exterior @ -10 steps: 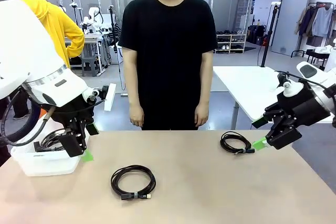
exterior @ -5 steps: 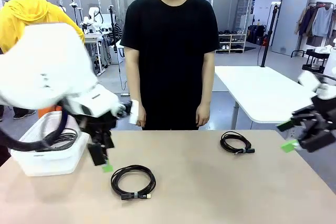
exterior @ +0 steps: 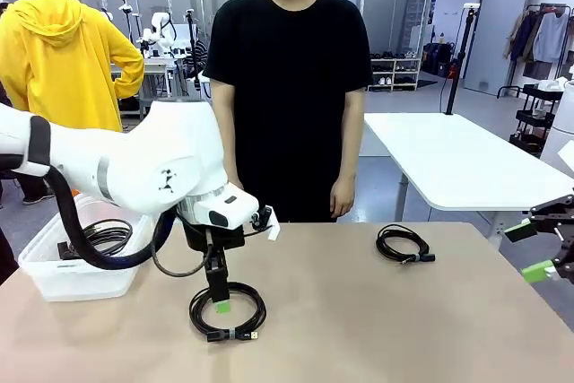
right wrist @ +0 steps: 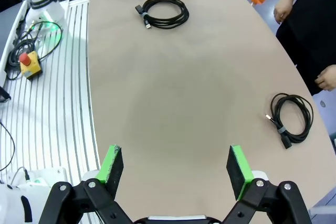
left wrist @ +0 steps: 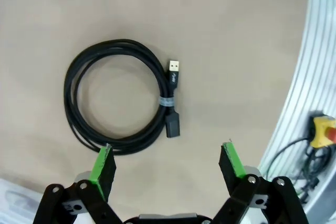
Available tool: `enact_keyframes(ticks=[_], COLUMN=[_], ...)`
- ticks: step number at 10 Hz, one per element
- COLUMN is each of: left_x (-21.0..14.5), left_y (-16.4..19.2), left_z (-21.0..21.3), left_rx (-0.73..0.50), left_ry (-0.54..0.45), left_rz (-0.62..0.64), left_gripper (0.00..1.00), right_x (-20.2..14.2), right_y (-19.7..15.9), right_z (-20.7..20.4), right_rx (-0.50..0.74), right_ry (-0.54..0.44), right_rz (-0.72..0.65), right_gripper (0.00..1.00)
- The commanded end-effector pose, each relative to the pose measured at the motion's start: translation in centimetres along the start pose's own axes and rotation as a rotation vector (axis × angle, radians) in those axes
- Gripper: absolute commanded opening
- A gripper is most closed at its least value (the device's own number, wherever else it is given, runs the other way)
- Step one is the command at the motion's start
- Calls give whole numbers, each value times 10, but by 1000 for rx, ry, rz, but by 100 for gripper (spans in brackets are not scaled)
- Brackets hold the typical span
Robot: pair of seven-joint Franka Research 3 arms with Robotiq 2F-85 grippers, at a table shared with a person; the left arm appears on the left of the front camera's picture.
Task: Organize and store the cables.
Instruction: Place the USB Extension Cable into the Organizing box.
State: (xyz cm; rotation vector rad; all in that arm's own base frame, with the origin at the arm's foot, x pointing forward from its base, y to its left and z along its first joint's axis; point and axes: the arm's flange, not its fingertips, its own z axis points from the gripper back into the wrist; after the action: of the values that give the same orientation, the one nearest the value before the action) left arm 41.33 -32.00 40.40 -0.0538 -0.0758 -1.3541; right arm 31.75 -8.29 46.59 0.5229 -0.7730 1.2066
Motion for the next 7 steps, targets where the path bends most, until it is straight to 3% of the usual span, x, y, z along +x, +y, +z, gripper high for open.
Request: enact_keyframes(ticks=[1,3,7], left_x=[5,4,9], left_y=[5,9,4], left_z=[-14,-31,-66], left_rx=[56,89,29], left_ry=[3,15,50], left_rz=[-25,-66,-82], left_gripper=[100,100,100], right_x=[5,5,5], right_y=[1,1,1], right_z=[5,5,5], right_rx=[-14,-14,-14], right_ry=[-4,-4,-4], right_rz=[-24,-24,-24], right_gripper=[100,100,100])
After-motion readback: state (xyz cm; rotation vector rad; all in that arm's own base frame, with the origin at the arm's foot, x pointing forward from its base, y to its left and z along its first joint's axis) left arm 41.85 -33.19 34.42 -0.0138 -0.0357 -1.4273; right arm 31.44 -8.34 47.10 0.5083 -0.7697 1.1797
